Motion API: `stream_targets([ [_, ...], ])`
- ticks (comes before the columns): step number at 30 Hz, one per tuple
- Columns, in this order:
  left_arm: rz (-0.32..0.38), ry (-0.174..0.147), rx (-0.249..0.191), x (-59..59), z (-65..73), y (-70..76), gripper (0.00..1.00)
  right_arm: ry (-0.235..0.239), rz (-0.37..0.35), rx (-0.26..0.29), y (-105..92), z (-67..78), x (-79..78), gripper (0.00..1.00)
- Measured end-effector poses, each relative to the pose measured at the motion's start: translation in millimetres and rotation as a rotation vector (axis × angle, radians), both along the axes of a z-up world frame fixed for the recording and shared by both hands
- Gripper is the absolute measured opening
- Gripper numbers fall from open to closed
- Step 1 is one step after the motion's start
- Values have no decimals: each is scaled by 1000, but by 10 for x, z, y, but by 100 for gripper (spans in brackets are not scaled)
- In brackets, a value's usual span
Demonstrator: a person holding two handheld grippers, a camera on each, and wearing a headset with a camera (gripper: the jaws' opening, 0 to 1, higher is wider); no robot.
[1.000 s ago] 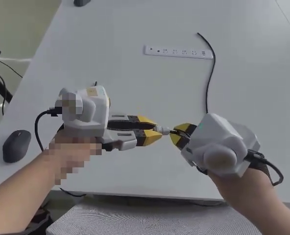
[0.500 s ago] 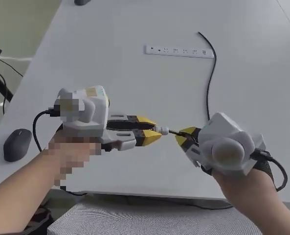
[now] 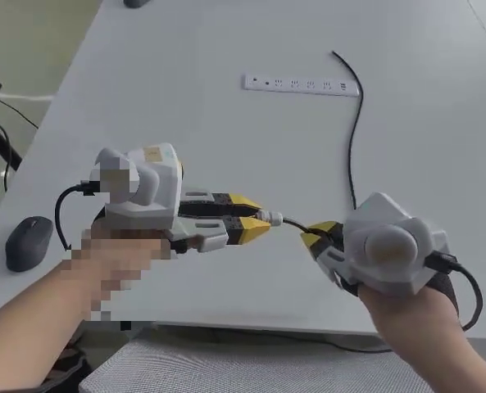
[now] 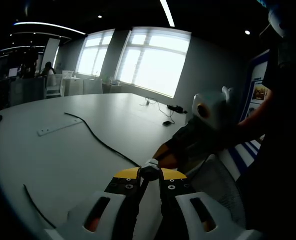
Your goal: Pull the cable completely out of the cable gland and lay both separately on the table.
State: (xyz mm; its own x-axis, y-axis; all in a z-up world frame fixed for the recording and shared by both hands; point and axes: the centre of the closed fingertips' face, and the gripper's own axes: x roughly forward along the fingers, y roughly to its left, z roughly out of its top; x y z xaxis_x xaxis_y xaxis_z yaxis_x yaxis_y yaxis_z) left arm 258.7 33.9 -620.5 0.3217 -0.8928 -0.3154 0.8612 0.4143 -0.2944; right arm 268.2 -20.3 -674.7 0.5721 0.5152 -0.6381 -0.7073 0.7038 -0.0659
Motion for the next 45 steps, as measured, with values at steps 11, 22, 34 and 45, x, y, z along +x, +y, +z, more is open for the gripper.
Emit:
stream_targets([
  [11,6,7,-15,26,9,3,15,139,-155,63,-260,-287,11,0],
  [22,2,15,-7,12,-37,1,15,172,-186,119,-229,-328,-63,1],
  [34,23,19,-9,30,-28,102,15,48,-68,88,-191,-54,-59,8],
  [45,23,19,-8,30,-14,115,15,-75,153,-14,158,299,-46,10],
])
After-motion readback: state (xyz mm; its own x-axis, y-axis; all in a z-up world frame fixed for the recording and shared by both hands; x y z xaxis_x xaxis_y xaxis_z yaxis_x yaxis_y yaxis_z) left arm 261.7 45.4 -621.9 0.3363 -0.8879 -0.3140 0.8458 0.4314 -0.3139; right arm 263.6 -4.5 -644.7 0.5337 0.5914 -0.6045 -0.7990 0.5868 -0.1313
